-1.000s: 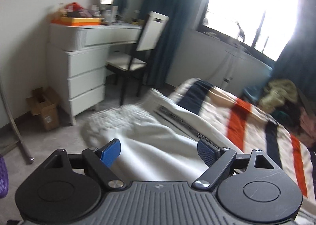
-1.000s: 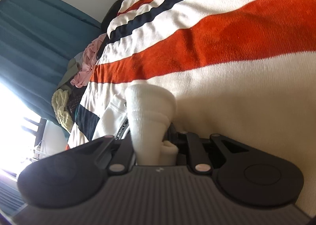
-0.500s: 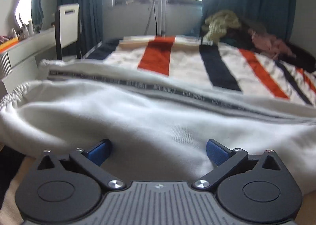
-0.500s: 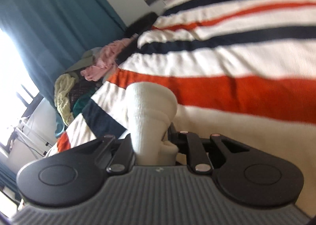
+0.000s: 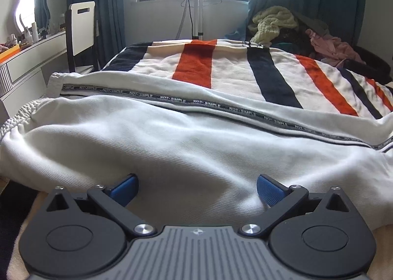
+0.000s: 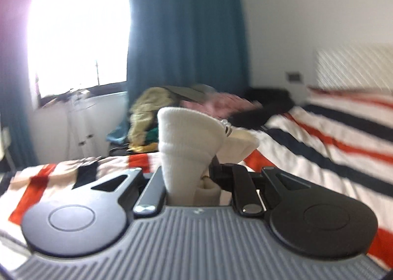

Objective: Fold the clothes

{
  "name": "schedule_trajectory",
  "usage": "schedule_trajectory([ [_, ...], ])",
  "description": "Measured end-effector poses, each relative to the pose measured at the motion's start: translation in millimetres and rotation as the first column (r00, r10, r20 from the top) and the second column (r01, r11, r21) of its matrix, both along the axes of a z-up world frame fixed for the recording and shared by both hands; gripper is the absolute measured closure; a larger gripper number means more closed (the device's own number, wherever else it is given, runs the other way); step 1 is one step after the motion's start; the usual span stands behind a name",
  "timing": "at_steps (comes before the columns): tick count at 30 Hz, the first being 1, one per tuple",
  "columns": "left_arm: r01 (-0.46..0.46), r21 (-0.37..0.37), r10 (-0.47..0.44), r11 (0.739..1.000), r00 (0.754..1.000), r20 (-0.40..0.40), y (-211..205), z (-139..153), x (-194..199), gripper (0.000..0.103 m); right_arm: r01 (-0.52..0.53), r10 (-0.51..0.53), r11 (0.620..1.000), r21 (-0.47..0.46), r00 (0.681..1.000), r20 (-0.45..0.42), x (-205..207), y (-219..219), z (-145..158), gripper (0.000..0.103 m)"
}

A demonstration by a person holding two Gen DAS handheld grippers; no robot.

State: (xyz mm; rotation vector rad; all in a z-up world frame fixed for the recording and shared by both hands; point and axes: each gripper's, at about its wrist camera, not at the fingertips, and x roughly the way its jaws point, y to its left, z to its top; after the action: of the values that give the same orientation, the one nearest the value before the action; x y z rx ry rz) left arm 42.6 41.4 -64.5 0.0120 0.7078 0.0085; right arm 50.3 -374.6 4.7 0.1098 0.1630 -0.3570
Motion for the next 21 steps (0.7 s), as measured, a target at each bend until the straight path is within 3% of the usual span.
schedule_trajectory([
  [4,-0.023,-0.001,0.023,1.000,1.000,0.018,8,9,-2,0.000,-0.148,0.145,0.977,-0.153,0.989,-0.029,2,63,-5,0.088],
  [8,-0.054,0.017,0.054,0.998,0.998,0.021,15,13,-1,0.000,-0.299,0.282,0.914,-0.274,0.954,-0.101,3,128,-26,0.088],
  [10,-0.065,0.013,0.065,0.998,0.998,0.013,18,12,1,0.000,-0.383,0.346,0.875,-0.295,0.922,-0.173,3,160,-44,0.089],
  [13,-0.074,-0.003,0.074,0.997,0.997,-0.004,22,10,4,0.000,-0.521,0.431,0.793,-0.318,0.847,-0.312,3,203,-85,0.089],
  [17,-0.079,-0.027,0.079,0.996,0.997,-0.008,25,10,3,0.000,-0.612,0.453,0.720,-0.328,0.772,-0.446,-8,243,-133,0.089],
  [19,-0.079,-0.044,0.079,0.996,0.997,-0.001,26,13,3,0.000,-0.622,0.453,0.688,-0.375,0.771,-0.448,-12,249,-136,0.089],
  [21,-0.076,-0.067,0.077,0.995,0.997,0.003,27,16,2,0.000,-0.630,0.493,0.704,-0.327,0.765,-0.414,-17,250,-126,0.090],
])
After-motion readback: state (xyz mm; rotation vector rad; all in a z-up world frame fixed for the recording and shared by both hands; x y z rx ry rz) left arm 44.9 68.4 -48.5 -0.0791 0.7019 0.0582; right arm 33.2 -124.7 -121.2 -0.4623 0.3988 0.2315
